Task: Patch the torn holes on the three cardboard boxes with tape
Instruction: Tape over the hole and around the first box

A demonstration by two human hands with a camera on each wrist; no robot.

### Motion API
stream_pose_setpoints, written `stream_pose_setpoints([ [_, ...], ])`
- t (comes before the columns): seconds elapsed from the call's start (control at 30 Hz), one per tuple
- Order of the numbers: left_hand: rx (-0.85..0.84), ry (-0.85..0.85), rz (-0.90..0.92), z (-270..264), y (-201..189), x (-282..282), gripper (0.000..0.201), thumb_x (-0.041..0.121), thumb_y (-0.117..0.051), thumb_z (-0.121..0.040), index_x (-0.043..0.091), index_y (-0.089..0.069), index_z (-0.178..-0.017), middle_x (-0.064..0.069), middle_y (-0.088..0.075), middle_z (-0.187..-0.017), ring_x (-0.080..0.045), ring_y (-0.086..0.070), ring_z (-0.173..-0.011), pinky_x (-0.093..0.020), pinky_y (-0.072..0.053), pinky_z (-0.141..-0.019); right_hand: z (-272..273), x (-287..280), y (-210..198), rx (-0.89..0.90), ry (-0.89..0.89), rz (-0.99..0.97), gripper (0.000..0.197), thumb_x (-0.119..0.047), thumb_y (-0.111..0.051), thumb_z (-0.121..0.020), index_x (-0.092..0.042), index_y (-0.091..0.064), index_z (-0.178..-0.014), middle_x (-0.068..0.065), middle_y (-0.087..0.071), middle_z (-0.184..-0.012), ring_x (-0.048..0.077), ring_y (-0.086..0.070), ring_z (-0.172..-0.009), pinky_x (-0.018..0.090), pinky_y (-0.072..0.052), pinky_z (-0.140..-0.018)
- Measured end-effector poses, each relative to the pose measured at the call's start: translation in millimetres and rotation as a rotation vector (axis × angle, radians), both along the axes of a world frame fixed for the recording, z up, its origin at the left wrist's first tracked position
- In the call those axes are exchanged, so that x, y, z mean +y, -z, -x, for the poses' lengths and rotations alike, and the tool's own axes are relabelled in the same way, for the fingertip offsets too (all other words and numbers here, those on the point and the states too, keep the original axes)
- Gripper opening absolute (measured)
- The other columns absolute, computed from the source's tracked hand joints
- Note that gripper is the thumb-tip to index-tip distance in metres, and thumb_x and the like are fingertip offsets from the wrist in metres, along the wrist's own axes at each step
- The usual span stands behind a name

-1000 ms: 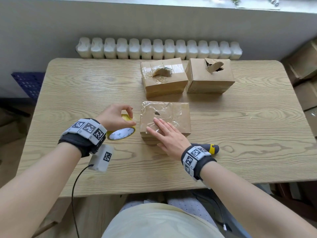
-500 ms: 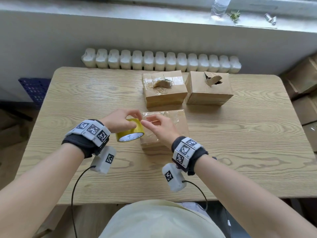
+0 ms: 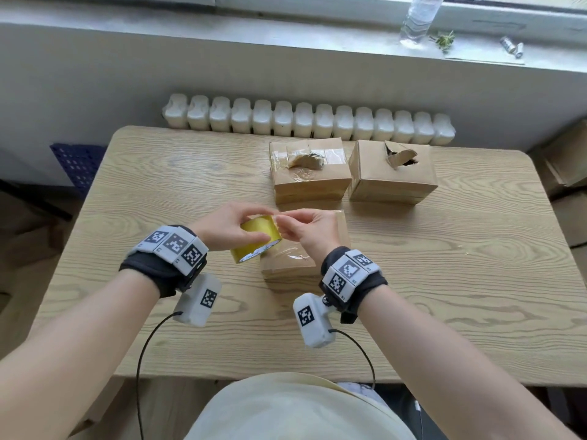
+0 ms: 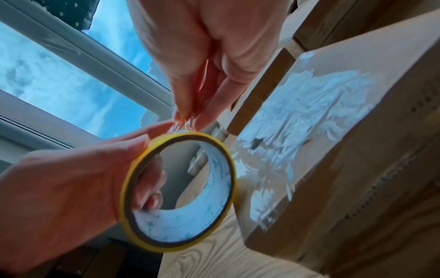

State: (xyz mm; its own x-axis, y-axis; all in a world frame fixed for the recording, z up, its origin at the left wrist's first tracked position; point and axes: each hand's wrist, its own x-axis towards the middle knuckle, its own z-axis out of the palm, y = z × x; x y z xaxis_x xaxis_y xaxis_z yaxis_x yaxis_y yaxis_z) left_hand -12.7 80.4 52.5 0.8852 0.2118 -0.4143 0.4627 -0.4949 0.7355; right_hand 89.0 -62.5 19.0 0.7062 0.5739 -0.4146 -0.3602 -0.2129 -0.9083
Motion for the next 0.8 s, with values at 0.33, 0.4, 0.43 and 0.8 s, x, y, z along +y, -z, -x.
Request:
stream_pose_setpoints([
  [0.33,-0.011,-0.142,-0.121,10,20,24,0.047,0.040,-0.072,-0.079,0.016,-0.044,-0.049,0.007,-0.038,-0.046,-0.003,-0.034,-0.039,-0.023,-0.029,-0.046,-20,-25,-9,0.029,0.029,-0.016,0.009,0.001,-0.071,-0.080,0.007,-0.070,-0.086,0.010,-0.069,-0.066,0.013,-0.067,-0.058,0.022,-0.058,-0.062],
  [0.4,0.003,-0.141,-0.150,14,27,26,0.050,0.044,-0.071,-0.078,0.015,-0.041,-0.050,0.005,-0.037,-0.046,-0.008,-0.033,-0.042,-0.025,-0.027,-0.047,-19,-25,-6,0.012,0.019,0.016,0.006,0.000,-0.071,-0.080,0.005,-0.071,-0.083,0.009,-0.069,-0.065,0.012,-0.067,-0.057,0.022,-0.058,-0.064],
  [0.43,0.024,-0.145,-0.206,14,30,27,0.052,0.047,-0.070,-0.077,0.015,-0.039,-0.050,0.004,-0.036,-0.047,-0.010,-0.033,-0.044,-0.025,-0.027,-0.047,-18,-24,-4,0.006,0.015,0.037,0.003,-0.001,-0.072,-0.080,0.003,-0.071,-0.080,0.008,-0.069,-0.063,0.011,-0.067,-0.057,0.023,-0.058,-0.063],
  [0.8,0.302,-0.086,-0.495,-2,63,19,0.059,0.074,-0.054,-0.073,0.016,-0.054,-0.065,-0.001,-0.058,-0.071,-0.023,-0.056,-0.077,-0.034,-0.048,-0.071,-22,-14,35,-0.228,-0.019,0.445,0.016,-0.030,-0.079,-0.072,-0.032,-0.073,-0.057,-0.005,-0.071,-0.061,0.014,-0.071,-0.066,0.042,-0.060,-0.070],
])
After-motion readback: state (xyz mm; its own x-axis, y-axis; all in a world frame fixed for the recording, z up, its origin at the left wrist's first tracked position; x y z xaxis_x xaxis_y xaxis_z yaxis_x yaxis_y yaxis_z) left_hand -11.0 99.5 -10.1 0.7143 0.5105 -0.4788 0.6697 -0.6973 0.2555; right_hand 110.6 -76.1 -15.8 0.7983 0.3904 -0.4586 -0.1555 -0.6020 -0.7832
